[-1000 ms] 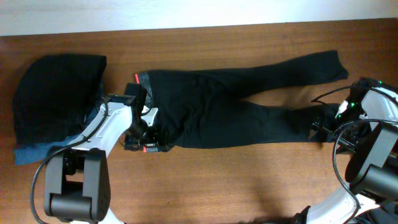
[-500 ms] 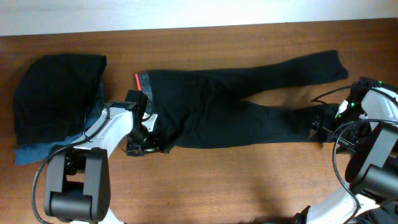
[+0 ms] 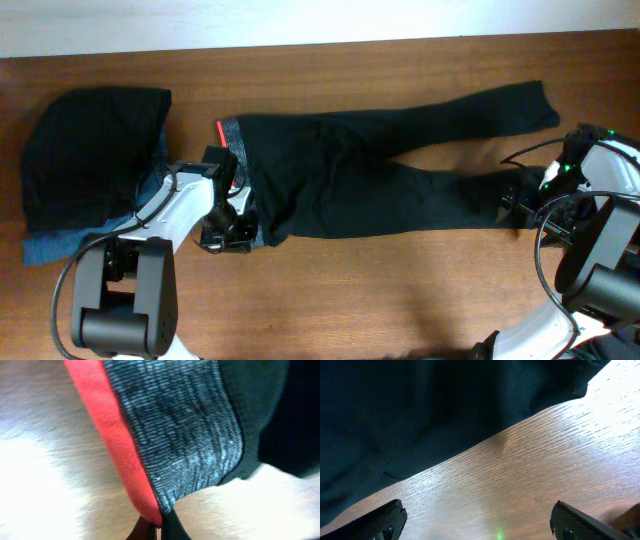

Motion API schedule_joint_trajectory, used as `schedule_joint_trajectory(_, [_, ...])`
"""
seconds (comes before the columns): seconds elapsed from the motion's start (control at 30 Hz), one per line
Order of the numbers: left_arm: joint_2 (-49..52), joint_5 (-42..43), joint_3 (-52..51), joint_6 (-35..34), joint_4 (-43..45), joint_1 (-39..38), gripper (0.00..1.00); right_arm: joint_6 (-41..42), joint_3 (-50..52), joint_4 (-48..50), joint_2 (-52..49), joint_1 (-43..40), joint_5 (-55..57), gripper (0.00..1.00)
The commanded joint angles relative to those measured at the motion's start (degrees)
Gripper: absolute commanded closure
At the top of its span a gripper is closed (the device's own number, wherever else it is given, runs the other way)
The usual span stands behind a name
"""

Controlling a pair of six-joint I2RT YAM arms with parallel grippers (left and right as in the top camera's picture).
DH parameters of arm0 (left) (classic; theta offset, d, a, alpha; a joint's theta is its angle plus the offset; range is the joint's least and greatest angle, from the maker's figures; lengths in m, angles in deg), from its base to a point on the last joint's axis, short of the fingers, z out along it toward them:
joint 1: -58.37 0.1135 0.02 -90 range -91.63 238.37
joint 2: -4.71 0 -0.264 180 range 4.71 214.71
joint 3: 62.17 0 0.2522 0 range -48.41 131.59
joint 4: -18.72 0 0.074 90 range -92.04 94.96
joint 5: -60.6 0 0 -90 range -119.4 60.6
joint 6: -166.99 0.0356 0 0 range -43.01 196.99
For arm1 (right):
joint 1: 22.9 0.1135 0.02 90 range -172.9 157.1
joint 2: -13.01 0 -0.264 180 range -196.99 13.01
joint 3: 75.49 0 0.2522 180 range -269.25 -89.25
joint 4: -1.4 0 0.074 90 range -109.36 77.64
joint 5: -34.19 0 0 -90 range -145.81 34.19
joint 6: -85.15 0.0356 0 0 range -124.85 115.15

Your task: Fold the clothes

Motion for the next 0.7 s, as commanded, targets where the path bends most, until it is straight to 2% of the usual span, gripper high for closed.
schedule_joint_trajectory(0.0, [-0.24,-6.58,-0.26,0.2,-0.87,0.15,1.0,0.42,0.13,-0.09,0.37,0.13,0.31,0.02])
schedule_joint_trajectory(0.4, [-2.71,-6.71,0.42,0.2,3.21,0.15,1.0,1.36,0.13,0.09,0.37,0.07,0.72,0.03])
schedule_joint_trajectory(0.67, [-7.17,-10.75,0.66,0.2,5.03,1.25,1.0,2.58,0.13,4.92,0.37,-2.38,0.98,0.02])
